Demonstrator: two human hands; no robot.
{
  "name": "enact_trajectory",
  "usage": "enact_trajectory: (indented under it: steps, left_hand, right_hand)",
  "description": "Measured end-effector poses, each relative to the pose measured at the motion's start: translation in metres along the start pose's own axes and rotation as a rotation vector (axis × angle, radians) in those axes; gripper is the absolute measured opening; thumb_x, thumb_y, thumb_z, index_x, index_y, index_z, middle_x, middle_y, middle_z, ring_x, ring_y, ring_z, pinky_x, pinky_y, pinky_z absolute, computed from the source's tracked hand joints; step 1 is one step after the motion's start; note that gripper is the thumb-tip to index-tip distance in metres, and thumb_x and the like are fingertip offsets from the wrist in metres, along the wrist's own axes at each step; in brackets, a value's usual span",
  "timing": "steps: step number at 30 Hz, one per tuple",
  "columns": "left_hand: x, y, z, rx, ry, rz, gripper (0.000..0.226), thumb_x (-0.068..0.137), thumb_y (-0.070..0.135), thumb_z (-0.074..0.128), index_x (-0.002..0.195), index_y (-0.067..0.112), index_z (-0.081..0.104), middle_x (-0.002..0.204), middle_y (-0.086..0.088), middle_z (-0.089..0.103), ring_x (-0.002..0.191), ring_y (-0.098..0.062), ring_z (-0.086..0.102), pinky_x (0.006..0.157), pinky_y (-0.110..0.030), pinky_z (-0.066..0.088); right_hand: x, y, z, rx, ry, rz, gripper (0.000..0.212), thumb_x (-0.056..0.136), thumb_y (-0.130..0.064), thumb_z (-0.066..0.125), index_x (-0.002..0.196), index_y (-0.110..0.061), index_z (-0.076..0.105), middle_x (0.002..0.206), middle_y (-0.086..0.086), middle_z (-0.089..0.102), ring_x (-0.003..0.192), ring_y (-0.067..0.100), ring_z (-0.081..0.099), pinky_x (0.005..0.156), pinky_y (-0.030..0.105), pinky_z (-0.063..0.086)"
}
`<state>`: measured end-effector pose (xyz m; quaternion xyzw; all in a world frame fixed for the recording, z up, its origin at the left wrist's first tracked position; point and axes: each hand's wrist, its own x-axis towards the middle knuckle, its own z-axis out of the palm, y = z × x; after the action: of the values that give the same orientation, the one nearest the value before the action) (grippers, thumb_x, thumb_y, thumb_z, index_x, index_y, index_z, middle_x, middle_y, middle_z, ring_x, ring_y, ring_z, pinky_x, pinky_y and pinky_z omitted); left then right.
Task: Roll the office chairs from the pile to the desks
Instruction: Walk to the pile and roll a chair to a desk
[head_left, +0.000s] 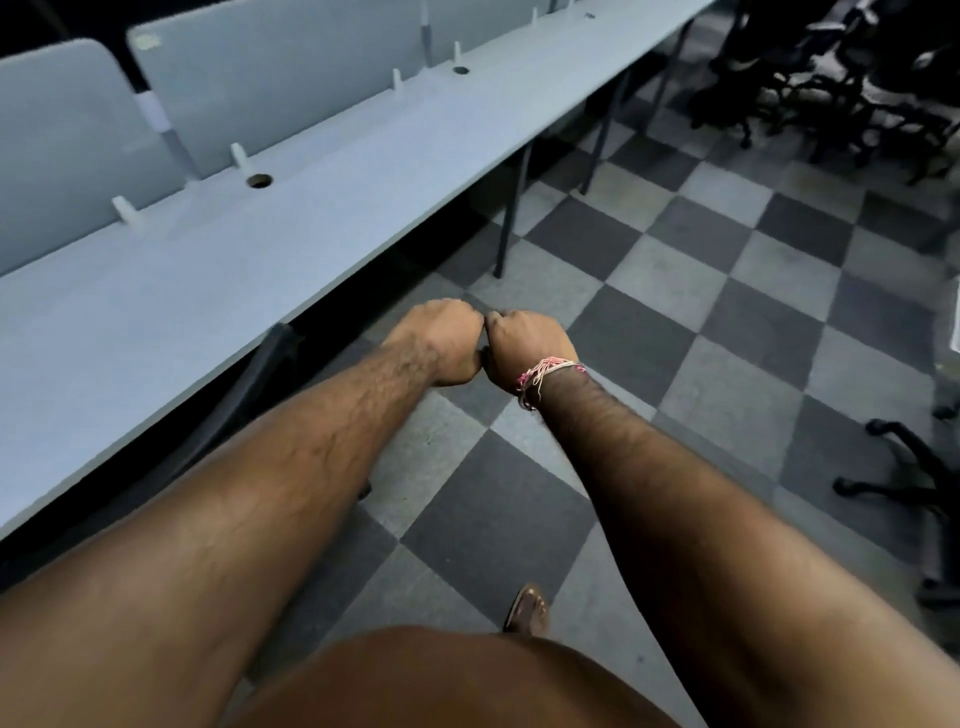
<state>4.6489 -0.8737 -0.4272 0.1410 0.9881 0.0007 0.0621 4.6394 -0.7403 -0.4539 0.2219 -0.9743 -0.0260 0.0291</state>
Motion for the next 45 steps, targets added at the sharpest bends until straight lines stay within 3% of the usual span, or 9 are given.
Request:
enact_trajectory:
  steps: [3,7,17,23,29,37,45]
  left_hand:
    - [0.049,0.053,-0.001,0.032,-0.007,0.065,0.035,0.093,0.043,0.054,0.115,0.021,0.069,0.116,-0.004,0.07,0.104,-0.028,0.069,0.083,-0.04,0.058]
    - [0.108,0.12,-0.01,0.06,0.002,0.168,0.035,0.097,0.04,0.05,0.116,0.019,0.069,0.117,-0.006,0.069,0.107,-0.03,0.067,0.084,-0.042,0.056]
    - [0.243,0.251,-0.015,0.066,0.016,0.345,0.037,0.102,0.036,0.037,0.12,0.021,0.065,0.12,-0.004,0.07,0.108,-0.029,0.067,0.086,-0.049,0.059]
    - [0.334,0.298,-0.009,0.073,0.023,0.444,0.037,0.101,0.036,0.036,0.115,0.024,0.067,0.116,-0.002,0.071,0.105,-0.028,0.068,0.083,-0.05,0.06]
    - [0.45,0.339,-0.014,0.1,0.038,0.561,0.037,0.104,0.035,0.039,0.119,0.019,0.069,0.119,-0.005,0.069,0.108,-0.029,0.066,0.081,-0.041,0.052]
    - [0.616,0.372,-0.054,0.134,0.004,0.666,0.034,0.104,0.033,0.041,0.117,0.018,0.069,0.118,-0.004,0.068,0.109,-0.028,0.064,0.086,-0.044,0.057]
    - [0.759,0.419,-0.06,0.149,-0.045,0.697,0.034,0.103,0.034,0.041,0.112,0.017,0.069,0.115,-0.005,0.068,0.106,-0.029,0.065,0.089,-0.051,0.058]
  right_hand:
    - [-0.008,0.068,0.002,-0.011,-0.025,0.06,0.015,0.091,-0.028,0.057,0.098,-0.017,0.062,0.097,0.003,0.069,0.086,0.028,0.067,0.064,0.033,0.049]
    - [-0.018,0.155,0.003,-0.023,-0.017,0.115,0.012,0.091,-0.025,0.054,0.096,-0.019,0.063,0.097,0.002,0.069,0.089,0.026,0.067,0.062,0.032,0.04]
    - [-0.034,0.329,0.014,-0.005,0.04,0.268,0.019,0.093,-0.021,0.046,0.102,-0.015,0.062,0.103,0.005,0.069,0.095,0.027,0.066,0.068,0.032,0.036]
    - [-0.011,0.412,0.033,0.0,0.018,0.382,0.02,0.093,-0.017,0.046,0.104,-0.016,0.062,0.105,0.005,0.069,0.098,0.027,0.065,0.071,0.034,0.043]
    - [0.039,0.508,0.047,-0.034,-0.001,0.486,0.021,0.094,-0.019,0.046,0.105,-0.016,0.063,0.107,0.006,0.069,0.1,0.029,0.065,0.071,0.034,0.045]
    - [0.138,0.634,0.04,-0.051,-0.051,0.582,0.02,0.091,-0.018,0.049,0.104,-0.017,0.064,0.106,0.003,0.069,0.099,0.026,0.065,0.068,0.032,0.04]
    - [0.208,0.757,0.063,-0.036,-0.066,0.628,0.021,0.091,-0.02,0.05,0.106,-0.018,0.064,0.107,0.004,0.069,0.1,0.026,0.066,0.074,0.035,0.049]
